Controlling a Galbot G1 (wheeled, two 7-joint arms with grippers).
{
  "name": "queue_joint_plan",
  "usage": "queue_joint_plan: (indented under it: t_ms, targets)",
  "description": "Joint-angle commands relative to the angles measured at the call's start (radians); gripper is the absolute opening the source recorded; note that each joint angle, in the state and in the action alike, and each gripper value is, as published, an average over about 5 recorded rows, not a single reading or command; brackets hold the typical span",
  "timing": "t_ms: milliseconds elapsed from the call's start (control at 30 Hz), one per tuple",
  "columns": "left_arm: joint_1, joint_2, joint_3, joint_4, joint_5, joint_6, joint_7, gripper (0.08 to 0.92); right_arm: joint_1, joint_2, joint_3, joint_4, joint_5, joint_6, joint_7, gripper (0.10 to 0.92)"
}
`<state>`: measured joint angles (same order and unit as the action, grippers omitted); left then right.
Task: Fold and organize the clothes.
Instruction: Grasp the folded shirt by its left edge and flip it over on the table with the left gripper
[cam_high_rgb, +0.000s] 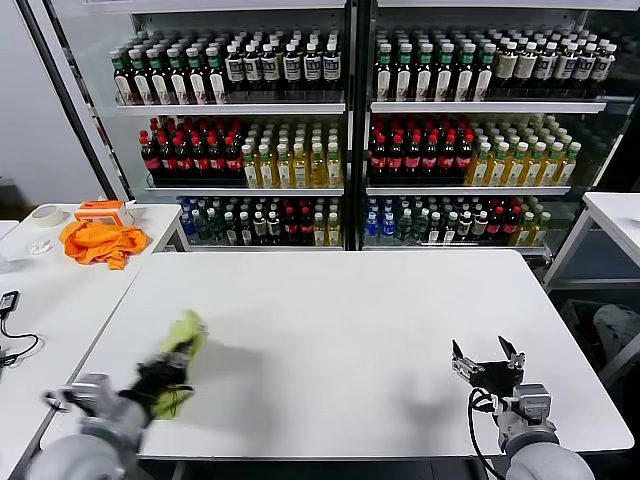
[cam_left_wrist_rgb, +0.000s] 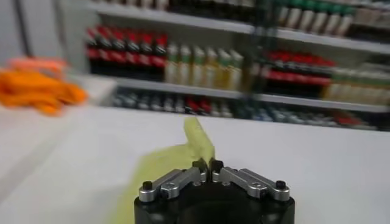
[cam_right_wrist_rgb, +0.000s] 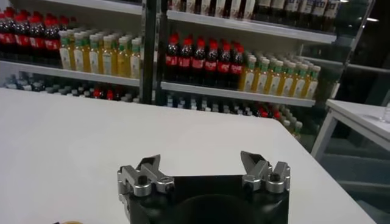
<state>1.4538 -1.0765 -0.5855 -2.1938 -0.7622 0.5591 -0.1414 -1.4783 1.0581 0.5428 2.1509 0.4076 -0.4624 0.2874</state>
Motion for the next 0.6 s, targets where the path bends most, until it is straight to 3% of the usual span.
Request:
queue_joint_plan:
  t_ms: [33,467,600]
  targets:
    - [-0.165,-0.193,0.345,0.011,0.024,0.017,-0.007,0.098,-0.004,0.0,0.006,-0.001,-0.012,-0.001,0.0,0.823]
    - [-0.217,-0.229,0.381,0.086,0.01,0.001,-0.027,0.101,0.003,-0.001,0.005,-0.007,-0.013,-0.003,0.0,0.823]
    - [-0.244,-0.247,0.387,0.113,-0.02,-0.043,-0.037,0.18,0.006,-0.002,0.007,-0.007,-0.012,-0.003,0.0,0.823]
